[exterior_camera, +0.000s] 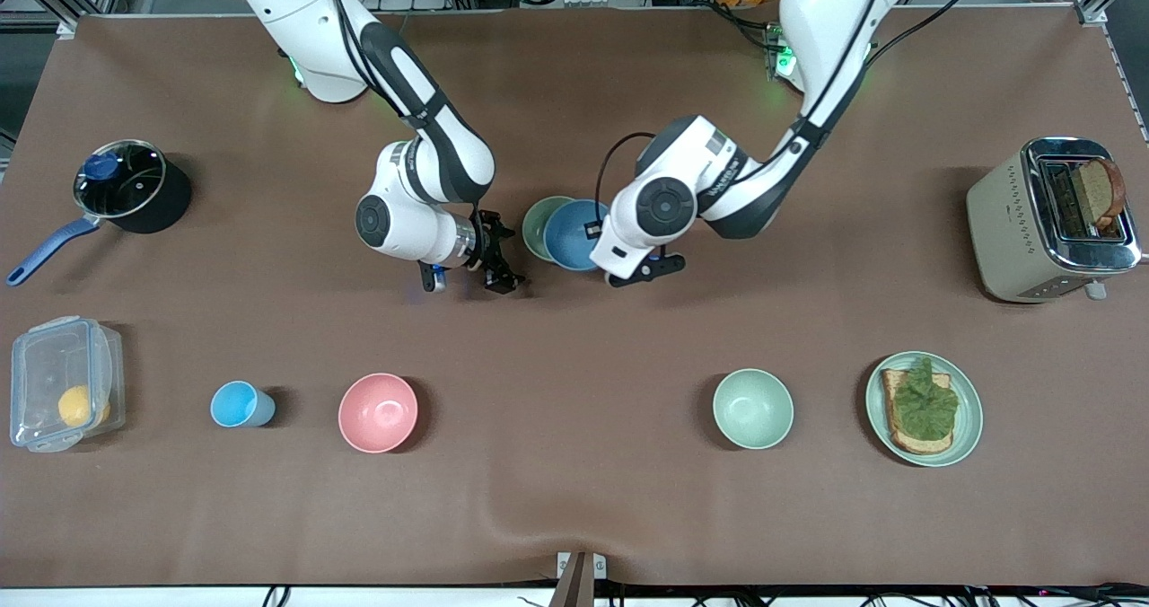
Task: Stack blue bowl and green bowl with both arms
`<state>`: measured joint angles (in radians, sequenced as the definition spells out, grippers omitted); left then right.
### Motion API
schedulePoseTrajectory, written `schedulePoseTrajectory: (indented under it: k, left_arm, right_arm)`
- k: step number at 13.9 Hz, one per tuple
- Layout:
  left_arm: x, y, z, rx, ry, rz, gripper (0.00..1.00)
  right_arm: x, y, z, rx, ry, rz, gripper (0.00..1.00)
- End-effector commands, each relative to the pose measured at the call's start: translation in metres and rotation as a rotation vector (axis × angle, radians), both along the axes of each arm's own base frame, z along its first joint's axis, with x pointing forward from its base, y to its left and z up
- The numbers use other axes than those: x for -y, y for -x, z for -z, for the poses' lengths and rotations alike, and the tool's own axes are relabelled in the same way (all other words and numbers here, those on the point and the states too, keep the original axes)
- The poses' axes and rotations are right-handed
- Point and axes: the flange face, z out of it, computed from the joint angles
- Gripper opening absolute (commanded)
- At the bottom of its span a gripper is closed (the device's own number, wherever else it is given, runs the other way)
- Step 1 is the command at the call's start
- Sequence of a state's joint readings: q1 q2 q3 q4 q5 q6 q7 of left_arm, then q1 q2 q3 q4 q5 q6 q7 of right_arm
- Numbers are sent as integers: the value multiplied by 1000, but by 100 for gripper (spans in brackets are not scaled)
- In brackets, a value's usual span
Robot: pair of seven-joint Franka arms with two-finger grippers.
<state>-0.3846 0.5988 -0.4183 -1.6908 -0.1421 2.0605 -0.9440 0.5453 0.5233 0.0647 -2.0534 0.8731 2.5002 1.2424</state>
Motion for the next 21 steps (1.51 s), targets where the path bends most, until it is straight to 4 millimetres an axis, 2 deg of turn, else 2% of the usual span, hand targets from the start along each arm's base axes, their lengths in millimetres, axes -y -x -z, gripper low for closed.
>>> schedulePoseTrajectory:
  k: [1, 6, 8, 9, 10, 11, 12, 15, 18, 21]
  left_arm:
    - [18, 7, -3, 9, 33, -33, 0]
    - [33, 24, 21, -15, 21, -16, 0]
    - [33, 24, 27, -20, 18, -17, 0]
    - [33, 24, 30, -25, 17, -18, 20]
    - [35, 26, 33, -21, 10, -5, 99]
    - [45, 35, 30, -18, 14, 11, 100]
    - [47, 35, 27, -13, 13, 6, 100]
    - [43, 15, -1, -1, 11, -16, 100]
    - [13, -29, -39, 37, -14, -45, 100]
    - [-39, -73, -72, 147, -59, -84, 100]
  right_arm:
    - [3, 0, 3, 1, -16, 7, 100]
    - [5, 3, 6, -4, -10, 8, 100]
    - [5, 3, 6, -2, -11, 4, 100]
    - [5, 3, 6, -1, -11, 3, 100]
    - [5, 3, 6, -2, -11, 1, 100]
    - [4, 3, 6, -1, -11, 1, 100]
    - [4, 4, 6, -1, -10, -2, 100]
    - [3, 7, 8, -3, -9, -9, 100]
    - [4, 6, 6, 1, -11, -14, 100]
    - [8, 3, 0, 5, -15, -19, 100]
